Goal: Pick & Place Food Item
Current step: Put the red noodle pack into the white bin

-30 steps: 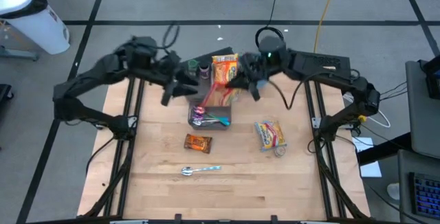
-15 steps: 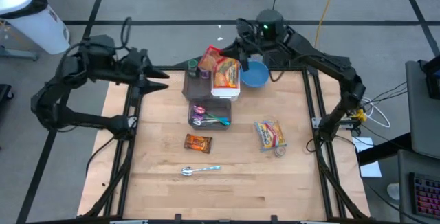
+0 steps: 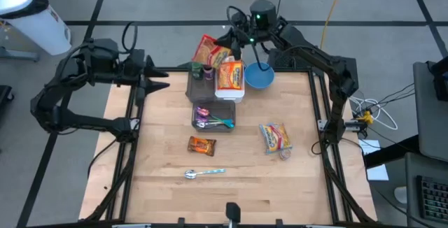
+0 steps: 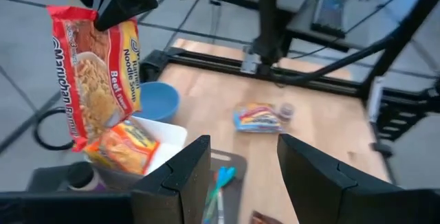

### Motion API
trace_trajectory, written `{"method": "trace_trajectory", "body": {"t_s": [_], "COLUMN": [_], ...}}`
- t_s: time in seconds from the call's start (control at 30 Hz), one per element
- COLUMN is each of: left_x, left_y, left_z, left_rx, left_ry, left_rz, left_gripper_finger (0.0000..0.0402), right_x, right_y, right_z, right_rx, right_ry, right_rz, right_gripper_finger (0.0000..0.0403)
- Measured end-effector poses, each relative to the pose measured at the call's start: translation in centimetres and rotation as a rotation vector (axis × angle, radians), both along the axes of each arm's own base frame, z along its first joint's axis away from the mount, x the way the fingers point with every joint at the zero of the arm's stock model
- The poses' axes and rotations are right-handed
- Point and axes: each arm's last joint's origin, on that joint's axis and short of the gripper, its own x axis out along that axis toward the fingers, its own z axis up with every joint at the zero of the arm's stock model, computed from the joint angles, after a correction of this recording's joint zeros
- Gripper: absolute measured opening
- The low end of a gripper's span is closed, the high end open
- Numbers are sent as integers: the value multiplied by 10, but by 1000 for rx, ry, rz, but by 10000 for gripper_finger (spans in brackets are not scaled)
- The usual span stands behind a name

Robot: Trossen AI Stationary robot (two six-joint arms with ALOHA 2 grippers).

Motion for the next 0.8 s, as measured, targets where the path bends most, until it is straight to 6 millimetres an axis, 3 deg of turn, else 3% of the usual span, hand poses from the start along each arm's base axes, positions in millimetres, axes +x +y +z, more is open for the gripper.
{"method": "trace_trajectory", "body": {"t_s": [0.27,0.57,0.8], "left_x": [27,67,66], "left_y": [13,28,38], "left_z": [-4,-15,-13], "left_rx": [95,68,20], "left_ry": [37,53,15], "left_rz": [91,114,120], "left_gripper_finger": [180,180,179], "right_x": [-10,-29,-36], "right_y": [-33,-84,-106], "right_z": [-13,-30,-45], "right_rx": [1,2,-7], "right_ry": [5,-31,-16], "right_rz": [24,20,24], "right_gripper_finger": [0,0,0]}}
